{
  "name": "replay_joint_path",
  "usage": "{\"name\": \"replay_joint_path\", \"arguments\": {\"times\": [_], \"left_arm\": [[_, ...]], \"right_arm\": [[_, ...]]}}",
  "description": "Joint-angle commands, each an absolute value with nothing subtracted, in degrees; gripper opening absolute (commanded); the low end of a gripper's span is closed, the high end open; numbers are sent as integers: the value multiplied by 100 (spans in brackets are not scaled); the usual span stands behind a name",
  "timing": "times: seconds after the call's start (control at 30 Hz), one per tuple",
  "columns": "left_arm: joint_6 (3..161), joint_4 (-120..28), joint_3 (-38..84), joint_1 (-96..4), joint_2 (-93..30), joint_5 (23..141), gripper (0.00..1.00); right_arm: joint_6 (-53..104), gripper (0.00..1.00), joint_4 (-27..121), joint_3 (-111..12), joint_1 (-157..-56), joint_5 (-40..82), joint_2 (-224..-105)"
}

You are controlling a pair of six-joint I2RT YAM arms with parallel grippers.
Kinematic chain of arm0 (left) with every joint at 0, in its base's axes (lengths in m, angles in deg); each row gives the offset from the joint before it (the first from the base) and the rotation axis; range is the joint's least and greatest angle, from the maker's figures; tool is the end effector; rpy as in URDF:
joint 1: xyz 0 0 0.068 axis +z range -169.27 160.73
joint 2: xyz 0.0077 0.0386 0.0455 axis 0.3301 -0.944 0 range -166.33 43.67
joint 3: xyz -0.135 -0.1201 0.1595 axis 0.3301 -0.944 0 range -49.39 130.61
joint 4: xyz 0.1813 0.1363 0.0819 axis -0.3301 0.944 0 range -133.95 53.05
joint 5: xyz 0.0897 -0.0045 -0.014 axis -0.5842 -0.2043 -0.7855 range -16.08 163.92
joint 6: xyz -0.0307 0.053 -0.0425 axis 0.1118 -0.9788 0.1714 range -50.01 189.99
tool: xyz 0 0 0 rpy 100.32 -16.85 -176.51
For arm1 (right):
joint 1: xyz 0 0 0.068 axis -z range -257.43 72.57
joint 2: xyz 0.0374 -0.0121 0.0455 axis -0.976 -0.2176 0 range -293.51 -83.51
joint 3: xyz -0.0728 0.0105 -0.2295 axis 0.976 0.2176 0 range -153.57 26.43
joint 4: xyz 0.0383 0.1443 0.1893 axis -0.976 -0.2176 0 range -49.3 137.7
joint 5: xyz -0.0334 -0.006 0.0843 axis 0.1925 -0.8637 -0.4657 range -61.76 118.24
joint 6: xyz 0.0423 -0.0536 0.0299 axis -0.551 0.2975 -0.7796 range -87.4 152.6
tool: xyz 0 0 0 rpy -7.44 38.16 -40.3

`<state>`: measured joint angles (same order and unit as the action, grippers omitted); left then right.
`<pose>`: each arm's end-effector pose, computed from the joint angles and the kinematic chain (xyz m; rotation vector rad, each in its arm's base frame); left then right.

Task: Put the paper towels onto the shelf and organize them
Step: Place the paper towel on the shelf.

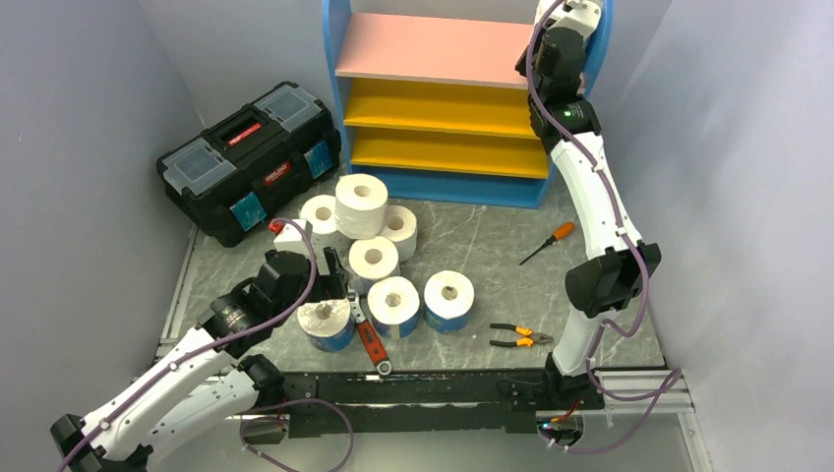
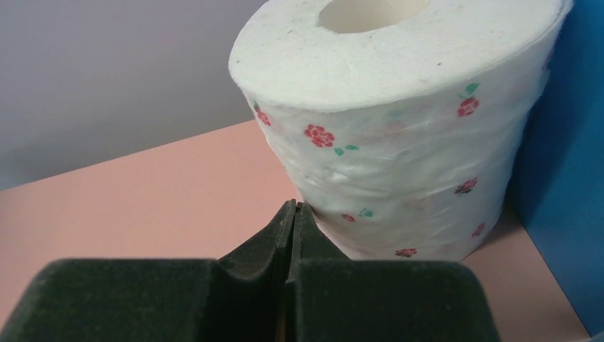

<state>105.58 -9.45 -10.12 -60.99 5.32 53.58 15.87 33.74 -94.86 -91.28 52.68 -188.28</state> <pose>0.1427 -0.0979 0.2470 -0.0912 2.1424 -0.4162 0.4008 0.0722 0.4637 0.3756 1.4840 0.0997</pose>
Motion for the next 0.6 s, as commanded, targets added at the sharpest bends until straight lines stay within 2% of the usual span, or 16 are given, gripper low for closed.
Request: {"name": "replay_joint_path", "arguments": {"times": [0.0, 0.17, 0.27, 0.37, 0.57], "left_arm": [[10510, -1114, -781, -6111, 660, 5412, 98], [10447, -1134, -715, -6111, 789, 5508, 99], [10458, -1046, -664, -6113, 937, 5439, 99], [10478, -921, -620, -6117, 1103, 5335, 99], [10565, -595, -588, -6112, 1499, 4822, 99]], "right_arm": [[1529, 4, 3603, -9331, -9121, 4616, -18386], [1760, 49, 3929, -9159, -9588, 3901, -17986], [1654, 65, 3750, -9252, -9855, 3728, -17790], [1334, 73, 3641, -8944, -10003, 3403, -17405], [445, 73, 4000, -6881, -10261, 2609, -16198]]}}
